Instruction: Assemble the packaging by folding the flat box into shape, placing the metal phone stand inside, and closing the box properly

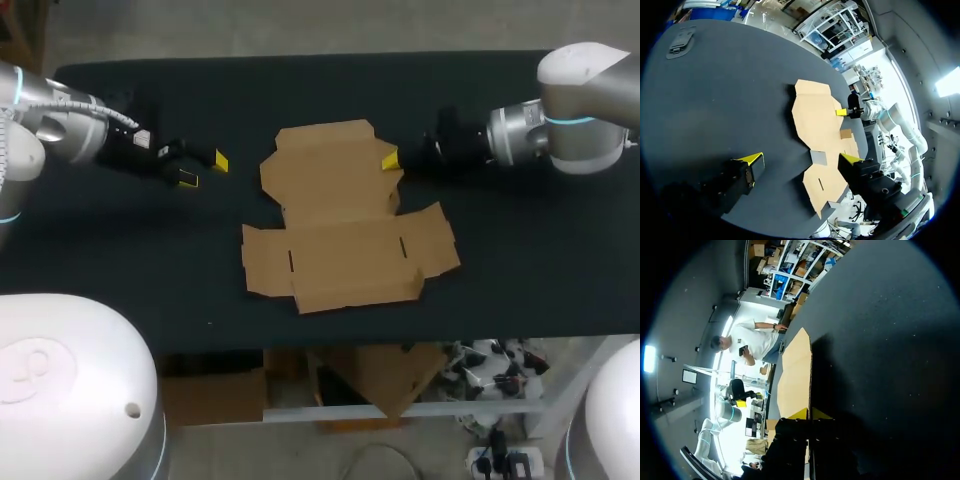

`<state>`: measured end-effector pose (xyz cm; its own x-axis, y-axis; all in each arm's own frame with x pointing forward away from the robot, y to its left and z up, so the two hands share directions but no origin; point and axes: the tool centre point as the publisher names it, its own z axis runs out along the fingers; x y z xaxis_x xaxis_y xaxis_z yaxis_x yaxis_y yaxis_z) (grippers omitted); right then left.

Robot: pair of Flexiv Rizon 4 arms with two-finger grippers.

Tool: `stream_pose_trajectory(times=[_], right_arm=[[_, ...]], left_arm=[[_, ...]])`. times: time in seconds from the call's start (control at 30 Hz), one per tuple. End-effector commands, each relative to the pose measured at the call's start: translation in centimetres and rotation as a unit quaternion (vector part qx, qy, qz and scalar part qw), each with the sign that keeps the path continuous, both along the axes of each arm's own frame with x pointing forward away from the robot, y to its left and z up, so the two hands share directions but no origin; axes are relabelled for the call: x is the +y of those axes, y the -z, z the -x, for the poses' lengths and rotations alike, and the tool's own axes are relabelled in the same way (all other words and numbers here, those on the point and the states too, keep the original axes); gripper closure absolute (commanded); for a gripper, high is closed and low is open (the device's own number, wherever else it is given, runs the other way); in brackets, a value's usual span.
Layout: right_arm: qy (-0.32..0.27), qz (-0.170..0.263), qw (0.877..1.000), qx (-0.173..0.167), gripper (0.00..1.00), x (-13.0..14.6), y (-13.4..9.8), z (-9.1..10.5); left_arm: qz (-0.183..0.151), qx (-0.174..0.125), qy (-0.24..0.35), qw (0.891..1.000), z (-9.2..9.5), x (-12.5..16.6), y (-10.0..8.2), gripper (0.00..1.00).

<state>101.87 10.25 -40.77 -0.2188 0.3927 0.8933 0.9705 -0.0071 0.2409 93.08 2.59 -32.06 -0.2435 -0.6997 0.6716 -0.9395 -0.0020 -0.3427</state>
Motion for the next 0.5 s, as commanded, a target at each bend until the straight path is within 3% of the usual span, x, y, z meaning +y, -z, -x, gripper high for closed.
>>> stream_pose_trajectory(times=[0.03, 0.5], right_arm=[[0.005, -0.003, 1.000, -0.015, 1.00, -0.2, -0.7, 1.0], [0.002, 0.008, 0.999, -0.041, 1.00, -0.8, -4.3, 2.1]], left_arm=[[0.004, 0.002, 0.010, 1.000, -0.6, 0.1, 0.2, 0.00], [0.024, -0.001, 0.027, 0.999, -0.8, 0.2, 0.4, 0.00]])
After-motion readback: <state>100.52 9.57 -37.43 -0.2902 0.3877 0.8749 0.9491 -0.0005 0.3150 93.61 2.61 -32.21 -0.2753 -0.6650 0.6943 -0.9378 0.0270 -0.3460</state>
